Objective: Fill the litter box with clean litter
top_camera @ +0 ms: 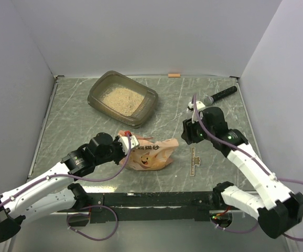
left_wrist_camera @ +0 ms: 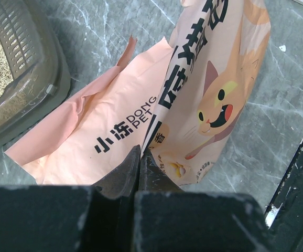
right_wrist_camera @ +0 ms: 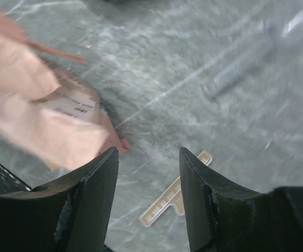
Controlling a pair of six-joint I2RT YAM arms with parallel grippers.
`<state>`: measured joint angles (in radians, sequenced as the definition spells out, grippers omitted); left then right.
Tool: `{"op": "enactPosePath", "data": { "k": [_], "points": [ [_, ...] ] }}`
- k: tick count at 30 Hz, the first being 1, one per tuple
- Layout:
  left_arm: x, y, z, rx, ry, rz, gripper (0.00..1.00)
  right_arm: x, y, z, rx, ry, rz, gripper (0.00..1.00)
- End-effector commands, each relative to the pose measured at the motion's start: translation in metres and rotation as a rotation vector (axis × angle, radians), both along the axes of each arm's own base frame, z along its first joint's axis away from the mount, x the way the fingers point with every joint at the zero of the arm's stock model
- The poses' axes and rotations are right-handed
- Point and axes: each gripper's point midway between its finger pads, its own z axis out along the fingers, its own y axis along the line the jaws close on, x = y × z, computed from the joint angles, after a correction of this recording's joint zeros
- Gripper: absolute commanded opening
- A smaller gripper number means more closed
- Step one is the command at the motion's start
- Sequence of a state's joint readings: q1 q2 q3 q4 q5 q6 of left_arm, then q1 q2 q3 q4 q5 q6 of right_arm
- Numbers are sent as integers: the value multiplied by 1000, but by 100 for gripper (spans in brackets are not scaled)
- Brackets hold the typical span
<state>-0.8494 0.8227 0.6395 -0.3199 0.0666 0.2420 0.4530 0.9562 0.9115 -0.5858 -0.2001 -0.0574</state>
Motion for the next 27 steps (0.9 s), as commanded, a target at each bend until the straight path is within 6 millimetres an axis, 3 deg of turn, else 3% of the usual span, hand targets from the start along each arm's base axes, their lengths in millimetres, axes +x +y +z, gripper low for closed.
{"op": "enactPosePath", "data": {
  "k": [1,8,14,18,27],
  "points": [
    [12,-7,40,-95,-77,27,1,1,-27,-31,71,276,-355,58],
    [11,-7,40,-100,-68,29,1,-13,-57,-92,107,456,-622,59],
    [10,-9,39,-103,-62,18,1,-26,-76,-125,115,498,-745,57],
    [10,-10,38,-100,-57,14,1,-32,-85,-138,109,507,-799,57],
    [10,-11,35,-96,-46,17,1,-33,-87,-146,124,538,-847,56]
  ]
}}
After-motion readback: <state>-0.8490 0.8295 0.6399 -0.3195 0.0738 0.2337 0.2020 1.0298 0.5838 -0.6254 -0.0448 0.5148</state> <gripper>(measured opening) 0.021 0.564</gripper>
